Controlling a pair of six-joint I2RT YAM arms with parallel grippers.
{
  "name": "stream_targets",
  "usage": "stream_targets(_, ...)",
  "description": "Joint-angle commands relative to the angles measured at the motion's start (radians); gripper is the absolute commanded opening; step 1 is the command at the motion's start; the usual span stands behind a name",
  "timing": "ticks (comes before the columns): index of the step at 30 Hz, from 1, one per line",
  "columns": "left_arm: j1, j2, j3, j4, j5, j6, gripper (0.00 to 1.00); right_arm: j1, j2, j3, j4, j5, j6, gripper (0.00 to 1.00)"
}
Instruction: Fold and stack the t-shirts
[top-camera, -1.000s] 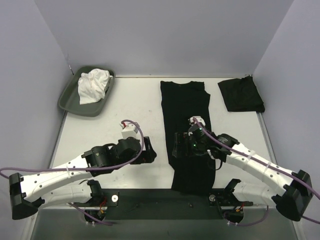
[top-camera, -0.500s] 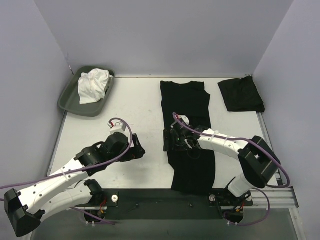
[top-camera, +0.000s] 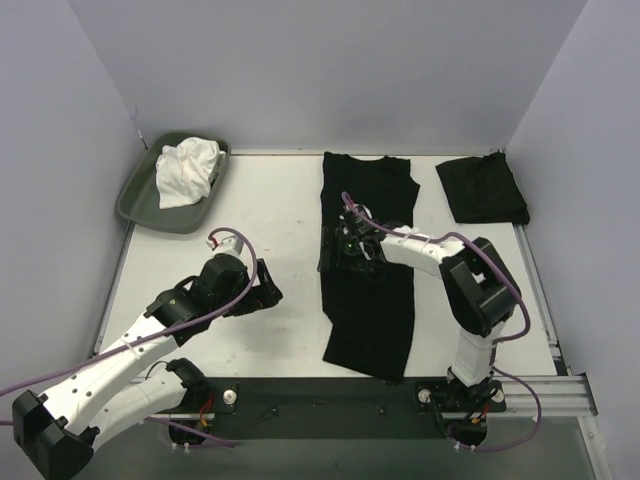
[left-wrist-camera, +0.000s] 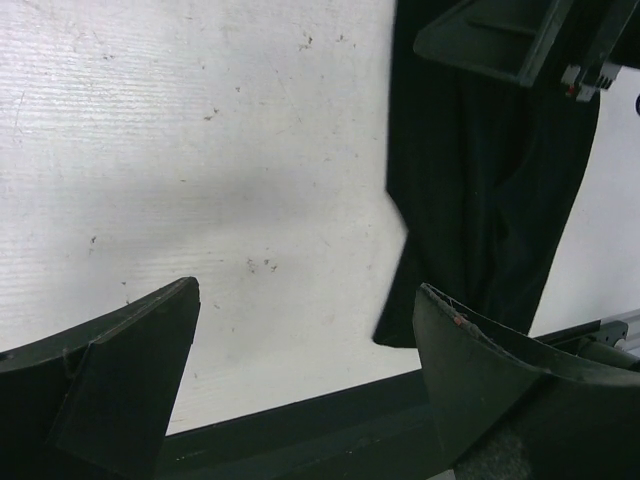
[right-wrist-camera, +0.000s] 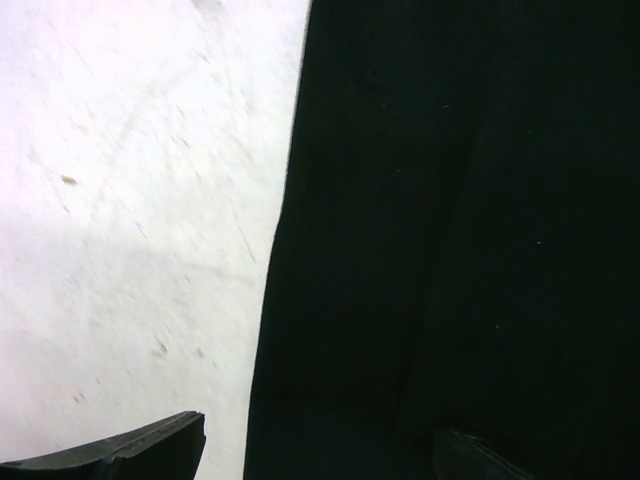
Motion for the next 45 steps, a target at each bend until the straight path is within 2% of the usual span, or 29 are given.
stream_targets(1, 0.060, 0.051, 0.003, 0.086, 0.083, 0.052, 0.97, -0.014, 0.141, 0.135, -0.027, -0.061, -0.044, 1.00)
stream_targets(5, 0.091, 0.091, -0.008, 0.153, 0.137, 0.064, 0.97, -0.043, 0.242, 0.314, -0.079, -0.116, -0.063, 1.00)
stream_targets(8, 0.103, 0.119, -0.003, 0.170, 0.146, 0.078, 0.98, -0.062, 0.288, 0.365, -0.108, -0.144, -0.071, 1.00)
stream_targets(13, 0.105, 0.163, -0.031, 0.244, 0.195, 0.046, 0.98, -0.074, 0.271, 0.348, -0.103, -0.137, -0.077, 1.00)
stream_targets(18, 0.095, 0.212, -0.098, 0.465, 0.326, -0.023, 0.97, -0.074, 0.257, 0.332, -0.103, -0.130, -0.077, 1.00)
stream_targets(22, 0.049, 0.252, -0.153, 0.580, 0.332, -0.045, 0.97, -0.072, 0.251, 0.319, -0.097, -0.133, -0.074, 1.00)
stream_targets(28, -0.035, 0.337, -0.152, 0.698, 0.303, -0.046, 0.97, -0.072, 0.253, 0.308, -0.096, -0.131, -0.075, 1.00)
stream_targets(45, -0.069, 0.534, -0.081, 0.810, 0.327, -0.051, 0.97, -0.074, 0.253, 0.290, -0.094, -0.124, -0.077, 1.00)
